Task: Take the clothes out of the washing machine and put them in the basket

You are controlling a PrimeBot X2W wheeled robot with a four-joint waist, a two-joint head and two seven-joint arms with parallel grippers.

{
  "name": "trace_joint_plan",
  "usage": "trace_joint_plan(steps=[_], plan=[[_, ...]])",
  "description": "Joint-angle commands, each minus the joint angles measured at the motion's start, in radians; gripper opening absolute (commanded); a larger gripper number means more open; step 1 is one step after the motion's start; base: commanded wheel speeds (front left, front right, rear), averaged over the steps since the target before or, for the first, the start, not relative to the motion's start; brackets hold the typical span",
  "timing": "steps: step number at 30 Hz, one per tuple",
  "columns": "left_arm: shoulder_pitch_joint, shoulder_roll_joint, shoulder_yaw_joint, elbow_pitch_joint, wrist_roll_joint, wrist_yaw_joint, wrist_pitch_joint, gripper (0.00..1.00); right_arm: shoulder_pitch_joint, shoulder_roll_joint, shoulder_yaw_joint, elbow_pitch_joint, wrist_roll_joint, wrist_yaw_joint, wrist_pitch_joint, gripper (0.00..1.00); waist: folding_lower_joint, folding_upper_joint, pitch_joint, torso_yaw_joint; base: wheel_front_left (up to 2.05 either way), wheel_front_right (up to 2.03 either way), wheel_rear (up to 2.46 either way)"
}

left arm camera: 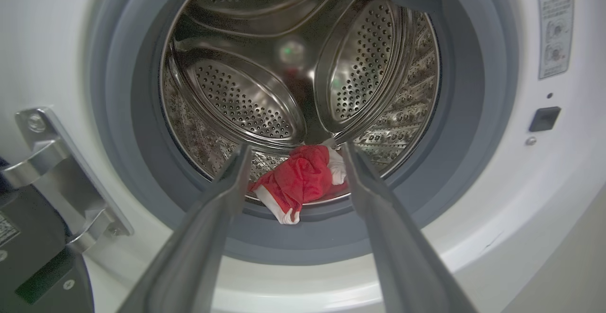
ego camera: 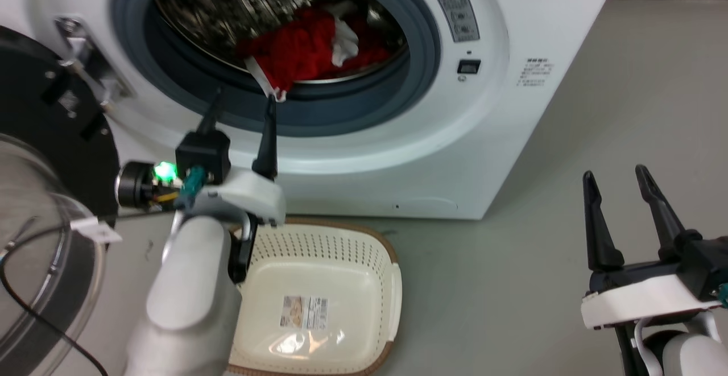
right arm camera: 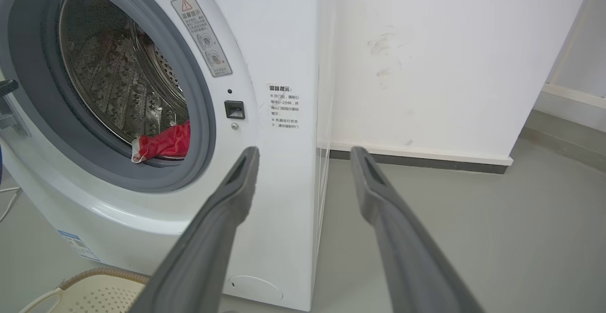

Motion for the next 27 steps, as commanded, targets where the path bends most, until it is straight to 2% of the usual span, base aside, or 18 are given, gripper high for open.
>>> trace_joint_plan(steps=[1, 8, 16, 26, 27], plan=[[-0.045, 0.009, 0.004, 0.022, 0.007, 0.002, -0.003, 1.0, -0.025, 0.0, 0.007, -0.012, 0.006, 0.0, 0.0, 1.0, -0.0001, 0.0, 0.091, -0.044, 0.0, 0.0, 0.0], [-0.273, 0.059, 0.009, 0.197, 0.024, 0.009, -0.003, 1.0, -0.089, 0.001, 0.047, -0.022, 0.032, 0.0, -0.026, 1.0, -0.0001, 0.0, 0.242, -0.125, 0.0, 0.0, 0.0], [-0.518, 0.132, 0.017, 0.382, 0.03, 0.008, 0.023, 1.0, -0.164, 0.001, 0.117, 0.033, 0.082, 0.0, -0.081, 1.0, -0.0001, 0.0, 0.38, -0.222, 0.0, 0.0, 0.0], [-0.759, 0.263, -0.018, 0.568, 0.075, -0.028, 0.249, 1.0, -0.229, 0.001, 0.199, 0.121, 0.171, 0.0, -0.13, 1.0, -0.0001, 0.0, 0.477, -0.33, 0.0, 0.0, 0.0], [-0.759, 0.263, -0.018, 0.568, 0.075, -0.028, 0.249, 1.0, -0.229, 0.001, 0.199, 0.121, 0.171, 0.0, -0.13, 1.0, -0.0001, 0.0, 0.477, -0.33, 0.0, 0.0, 0.0]])
